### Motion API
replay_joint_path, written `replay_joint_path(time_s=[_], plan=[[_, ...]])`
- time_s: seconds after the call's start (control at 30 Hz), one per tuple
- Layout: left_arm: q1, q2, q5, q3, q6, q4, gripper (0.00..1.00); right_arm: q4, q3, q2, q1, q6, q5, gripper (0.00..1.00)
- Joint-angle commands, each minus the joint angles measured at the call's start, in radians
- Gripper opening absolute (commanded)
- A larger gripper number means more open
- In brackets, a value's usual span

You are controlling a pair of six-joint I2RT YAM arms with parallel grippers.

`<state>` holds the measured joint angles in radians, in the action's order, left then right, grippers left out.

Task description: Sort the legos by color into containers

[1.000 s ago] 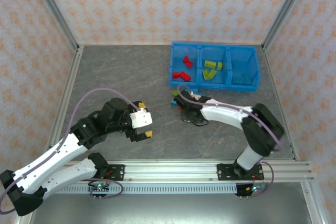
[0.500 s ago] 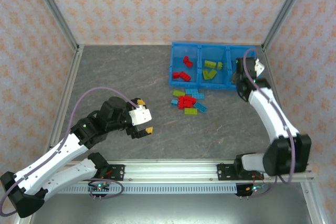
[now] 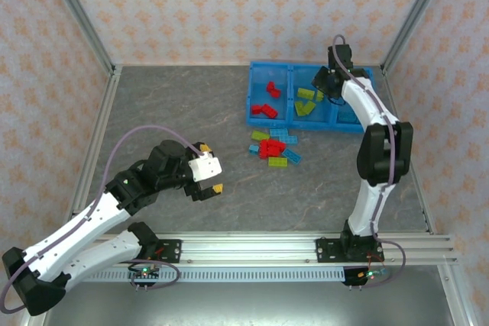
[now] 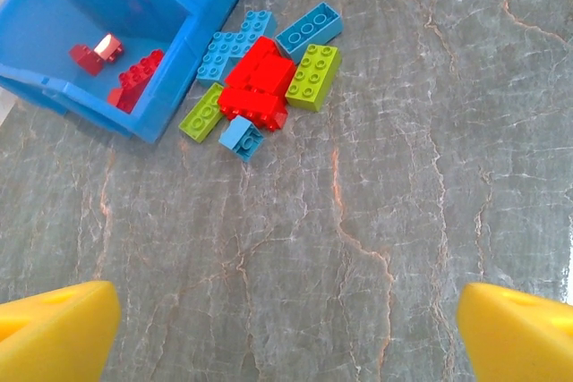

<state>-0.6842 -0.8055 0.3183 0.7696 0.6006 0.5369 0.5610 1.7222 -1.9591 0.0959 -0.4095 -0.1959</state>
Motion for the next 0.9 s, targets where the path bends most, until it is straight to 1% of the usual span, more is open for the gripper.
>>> replay_joint_path(time_s=[0.0, 0.1, 0.17, 0.23, 0.33, 0.4, 0.5, 0.6, 0.67, 0.73, 0.8, 0.87], plan=[[0.008, 0.000, -0.021, -0.013, -0.011, -0.022, 0.97, 0.114, 0.121, -0.071, 0.013, 0.033, -0.024, 0.48], [0.008, -0.006, -0.017, -0.013, -0.013, -0.025, 0.97, 0.143, 0.129, -0.054, 0.023, 0.036, -0.007, 0.56], [0.008, -0.013, -0.012, -0.010, -0.013, -0.026, 0.97, 0.137, 0.083, -0.002, 0.032, 0.041, 0.003, 0.59], [0.008, -0.024, -0.003, -0.007, -0.013, -0.026, 0.97, 0.136, 0.016, 0.072, 0.044, 0.047, 0.017, 0.59], [0.008, -0.045, 0.013, 0.005, -0.015, -0.019, 0.98, 0.089, -0.158, 0.234, 0.084, 0.053, 0.026, 0.61], [0.008, -0.059, 0.018, 0.011, -0.017, -0.013, 0.97, 0.041, -0.314, 0.366, 0.132, 0.054, 0.033, 0.64], [0.009, -0.077, 0.023, 0.019, -0.019, -0.010, 0.98, -0.002, -0.526, 0.539, 0.233, 0.070, 0.118, 0.68], [0.009, -0.091, 0.035, 0.021, -0.020, -0.011, 0.98, 0.022, -0.670, 0.627, 0.315, 0.074, 0.177, 0.69], [0.011, -0.098, 0.041, 0.024, -0.021, -0.014, 0.98, 0.044, -0.733, 0.631, 0.334, 0.071, 0.163, 0.70], [0.011, -0.107, 0.046, 0.028, -0.021, -0.016, 0.98, 0.043, -0.779, 0.601, 0.338, 0.085, 0.104, 0.70], [0.011, -0.120, 0.051, 0.034, -0.022, -0.015, 0.98, 0.050, -0.780, 0.535, 0.338, 0.110, 0.038, 0.70], [0.012, -0.135, 0.053, 0.042, -0.024, -0.006, 0.98, 0.073, -0.745, 0.450, 0.346, 0.140, -0.004, 0.74]])
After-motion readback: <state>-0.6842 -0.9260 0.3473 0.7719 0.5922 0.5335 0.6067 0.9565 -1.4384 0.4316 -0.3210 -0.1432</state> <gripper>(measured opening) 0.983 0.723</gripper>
